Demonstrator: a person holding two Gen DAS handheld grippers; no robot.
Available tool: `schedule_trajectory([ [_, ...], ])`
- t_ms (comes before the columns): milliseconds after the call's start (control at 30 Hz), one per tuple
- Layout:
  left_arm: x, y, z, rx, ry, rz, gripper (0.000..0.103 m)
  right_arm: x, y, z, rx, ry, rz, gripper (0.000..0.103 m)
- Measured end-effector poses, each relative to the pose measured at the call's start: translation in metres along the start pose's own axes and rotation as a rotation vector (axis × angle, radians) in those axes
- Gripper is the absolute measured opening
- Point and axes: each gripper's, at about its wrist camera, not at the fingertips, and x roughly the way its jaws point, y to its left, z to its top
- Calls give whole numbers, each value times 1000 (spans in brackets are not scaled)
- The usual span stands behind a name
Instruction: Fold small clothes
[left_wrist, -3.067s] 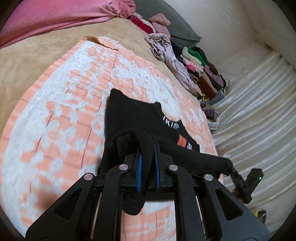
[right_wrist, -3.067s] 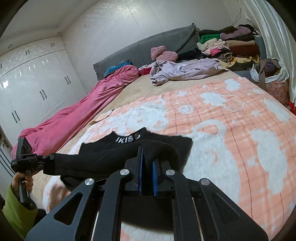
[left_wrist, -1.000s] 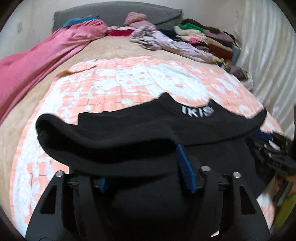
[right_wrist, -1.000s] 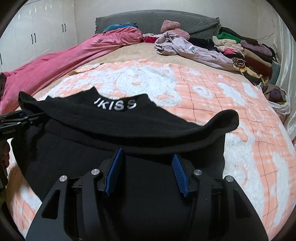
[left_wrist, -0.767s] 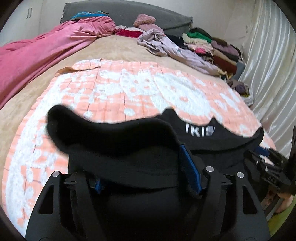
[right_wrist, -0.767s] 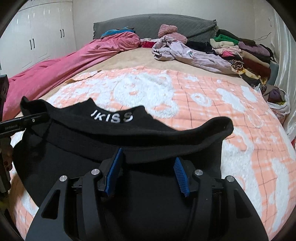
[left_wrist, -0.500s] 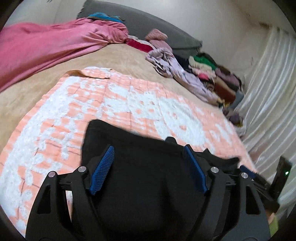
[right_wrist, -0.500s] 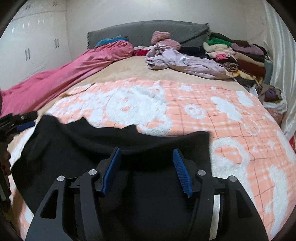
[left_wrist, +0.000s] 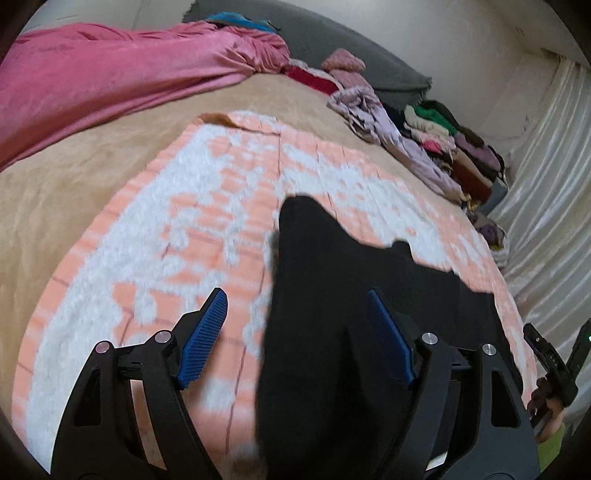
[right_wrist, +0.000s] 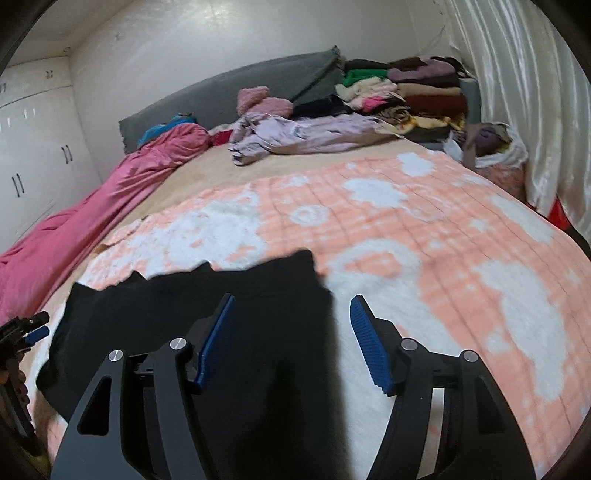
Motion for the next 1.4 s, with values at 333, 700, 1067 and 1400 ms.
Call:
schedule_trajectory([
  [333, -15, -20, -37, 158, 42, 1, 82, -24, -13, -36, -13, 89, 16, 63],
  [700, -17, 9, -58, 26, 108, -66, 82, -21, -12, -47, 44, 152, 120, 62],
  [1067, -18, 15, -60, -24, 96, -99, 81, -17, -14, -50, 89, 171, 122, 59],
  [1400, -18, 6, -62, 6, 109, -112, 58, -16, -3, -51, 62, 176, 144, 47],
])
